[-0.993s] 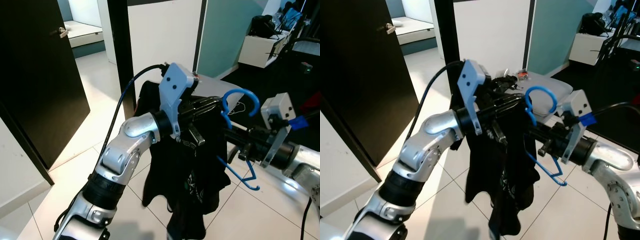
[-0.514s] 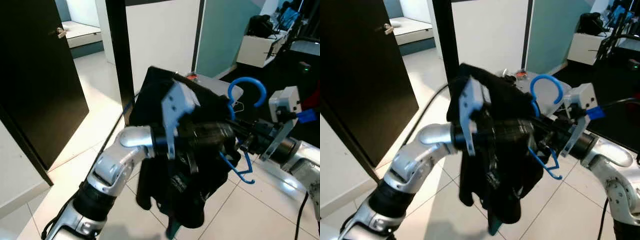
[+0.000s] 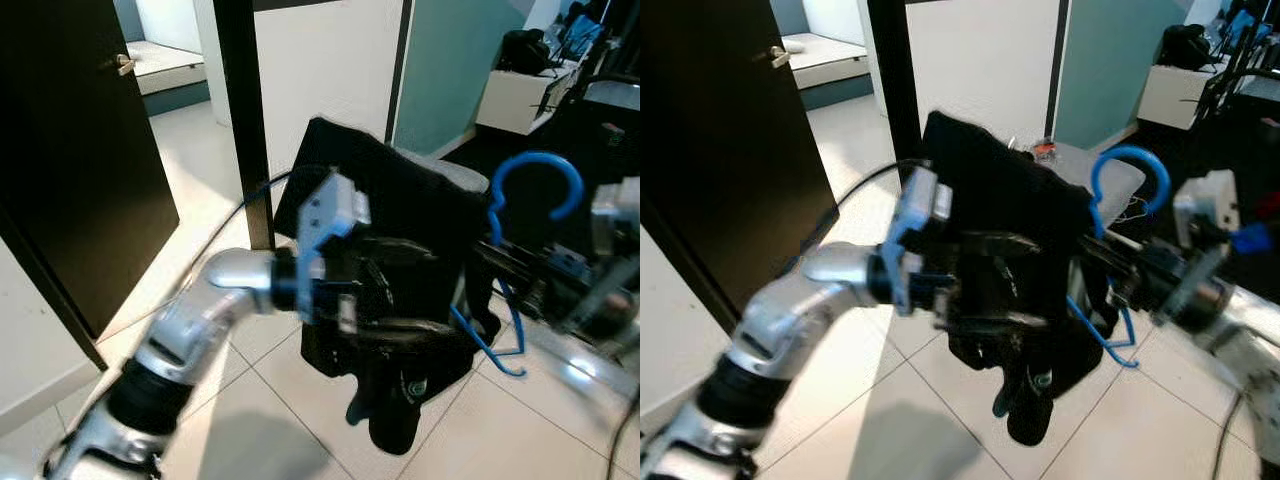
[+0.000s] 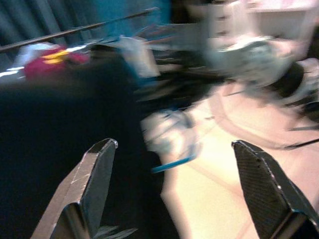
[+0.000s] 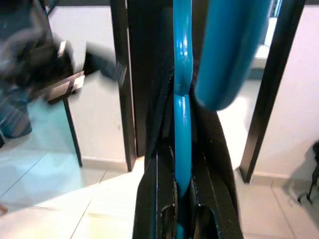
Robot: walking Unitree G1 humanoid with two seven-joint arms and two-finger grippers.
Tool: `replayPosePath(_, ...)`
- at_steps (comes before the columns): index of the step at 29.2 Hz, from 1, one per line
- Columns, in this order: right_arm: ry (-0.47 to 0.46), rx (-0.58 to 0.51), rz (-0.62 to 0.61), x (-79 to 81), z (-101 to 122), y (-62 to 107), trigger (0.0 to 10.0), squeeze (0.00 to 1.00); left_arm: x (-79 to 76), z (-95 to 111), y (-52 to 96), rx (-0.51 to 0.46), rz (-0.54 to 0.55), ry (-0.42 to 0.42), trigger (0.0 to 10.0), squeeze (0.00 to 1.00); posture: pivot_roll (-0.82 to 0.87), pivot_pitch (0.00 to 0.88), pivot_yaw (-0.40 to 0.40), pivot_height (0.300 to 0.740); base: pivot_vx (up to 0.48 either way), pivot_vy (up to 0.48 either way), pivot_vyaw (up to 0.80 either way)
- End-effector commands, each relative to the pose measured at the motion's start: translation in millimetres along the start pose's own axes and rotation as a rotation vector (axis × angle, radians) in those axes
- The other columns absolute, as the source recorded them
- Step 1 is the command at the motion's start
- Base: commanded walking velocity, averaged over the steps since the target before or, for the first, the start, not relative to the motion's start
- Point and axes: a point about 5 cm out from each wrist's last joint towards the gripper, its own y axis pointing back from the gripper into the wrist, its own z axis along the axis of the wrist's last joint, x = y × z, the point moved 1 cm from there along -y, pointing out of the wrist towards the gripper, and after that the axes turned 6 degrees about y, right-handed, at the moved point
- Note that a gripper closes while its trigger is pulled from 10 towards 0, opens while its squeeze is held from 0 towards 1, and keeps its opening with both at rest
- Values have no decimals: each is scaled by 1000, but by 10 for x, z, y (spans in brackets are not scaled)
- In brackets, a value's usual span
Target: Hang hanger
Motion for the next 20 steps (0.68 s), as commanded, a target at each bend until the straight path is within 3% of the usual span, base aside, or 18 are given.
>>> replayPosePath(1,31,-25,47,43,99,44,10000,0,70,76,52,12,21,-55,10000,1000,97,0,27,740,0,0,0)
replayPosePath(3,24,28,60,33,63,156,10000,0,226,219,175,17,95,-129,10000,1000,96,0,26,740,0,0,0)
replayPosePath(7,29,59,68,30,46,202,10000,0,299,298,233,25,130,-171,10000,1000,96,0,26,740,0,0,0)
replayPosePath(8,58,112,79,21,27,229,10000,0,395,427,300,35,169,-217,10000,325,101,0,28,740,0,0,0)
replayPosePath(9,90,154,105,29,30,223,10000,0,442,510,338,73,173,-245,10000,0,103,0,30,740,0,0,0)
replayPosePath(15,129,195,146,55,43,182,10000,0,455,553,353,144,146,-265,10000,0,104,0,33,740,0,0,0)
replayPosePath(18,190,256,215,120,3,53,10000,0,311,393,240,269,-1,-257,10000,0,105,0,37,740,0,0,0)
replayPosePath(20,211,269,221,116,-5,14,10000,0,270,344,218,299,-42,-246,10000,0,104,0,39,740,0,0,0)
